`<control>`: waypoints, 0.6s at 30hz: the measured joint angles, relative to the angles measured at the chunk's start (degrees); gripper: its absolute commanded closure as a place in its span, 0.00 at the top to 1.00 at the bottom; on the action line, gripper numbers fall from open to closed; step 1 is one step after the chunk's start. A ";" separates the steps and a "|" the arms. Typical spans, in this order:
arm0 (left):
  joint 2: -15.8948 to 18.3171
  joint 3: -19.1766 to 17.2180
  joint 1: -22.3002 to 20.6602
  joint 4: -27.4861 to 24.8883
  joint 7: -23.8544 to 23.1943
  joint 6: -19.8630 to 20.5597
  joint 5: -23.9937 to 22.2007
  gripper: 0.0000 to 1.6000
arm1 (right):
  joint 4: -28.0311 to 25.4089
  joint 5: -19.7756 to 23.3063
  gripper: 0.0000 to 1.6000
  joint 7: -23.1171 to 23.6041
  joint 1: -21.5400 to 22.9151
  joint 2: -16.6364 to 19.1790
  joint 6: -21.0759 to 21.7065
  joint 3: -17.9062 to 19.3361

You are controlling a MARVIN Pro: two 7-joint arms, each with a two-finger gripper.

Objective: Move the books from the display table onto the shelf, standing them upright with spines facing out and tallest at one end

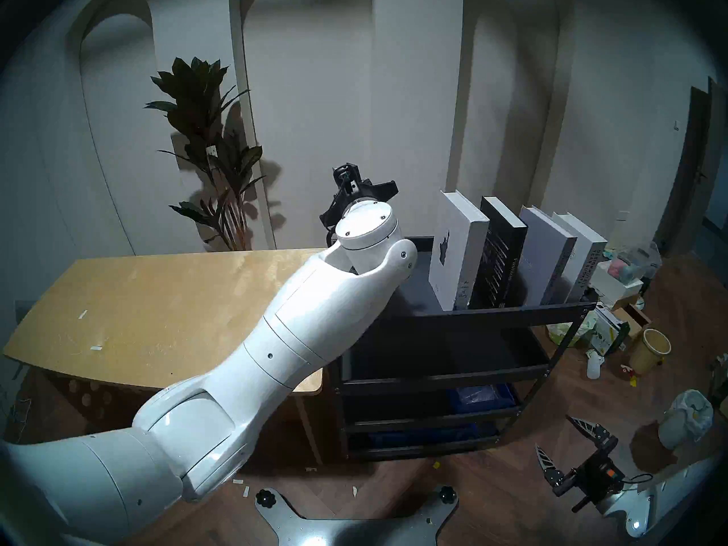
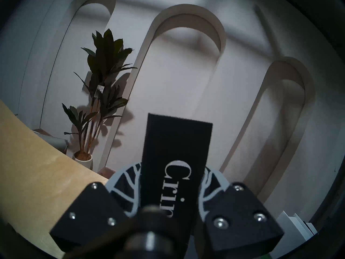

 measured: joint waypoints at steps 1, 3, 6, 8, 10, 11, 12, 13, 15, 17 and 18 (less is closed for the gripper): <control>0.54 0.12 0.46 -0.10 -0.39 -1.06 0.32 0.00 | 0.02 0.35 1.00 0.00 -0.03 -0.01 0.00 0.07; 1.63 0.33 1.46 -0.39 -1.22 -3.03 0.81 0.00 | 0.03 0.94 1.00 0.00 -0.12 -0.03 0.00 0.20; 3.38 0.90 3.10 -0.91 -2.69 -5.85 1.47 0.00 | 0.00 1.74 1.00 0.00 -0.26 -0.06 0.00 0.38; 4.51 1.48 4.18 -1.27 -3.86 -7.61 1.87 0.00 | -0.08 2.24 1.00 0.00 -0.36 -0.08 0.00 0.49; 5.95 2.51 5.53 -1.79 -5.71 -9.62 2.36 0.00 | -0.22 2.81 1.00 0.00 -0.48 -0.11 0.00 0.64; 6.36 2.87 5.91 -1.96 -6.30 -10.16 2.51 0.00 | -0.25 2.97 1.00 0.00 -0.51 -0.11 0.00 0.68; 7.07 3.54 6.56 -2.28 -7.37 -11.08 2.77 0.00 | -0.32 3.25 1.00 0.00 -0.57 -0.12 0.00 0.75; 7.66 4.12 7.08 -2.55 -8.32 -11.80 2.98 0.00 | -0.38 3.48 1.00 0.00 -0.62 -0.14 0.00 0.81; 8.63 5.11 7.90 -2.99 -9.97 -12.99 3.36 0.00 | -0.47 3.86 1.00 0.00 -0.71 -0.15 0.00 0.92; 9.88 6.34 8.85 -3.49 -12.01 -14.42 3.84 0.00 | -0.58 4.30 1.00 0.00 -0.81 -0.17 0.00 1.05; 10.32 6.74 9.14 -3.64 -12.70 -14.90 4.00 0.00 | -0.62 4.44 1.00 0.00 -0.85 -0.18 0.00 1.10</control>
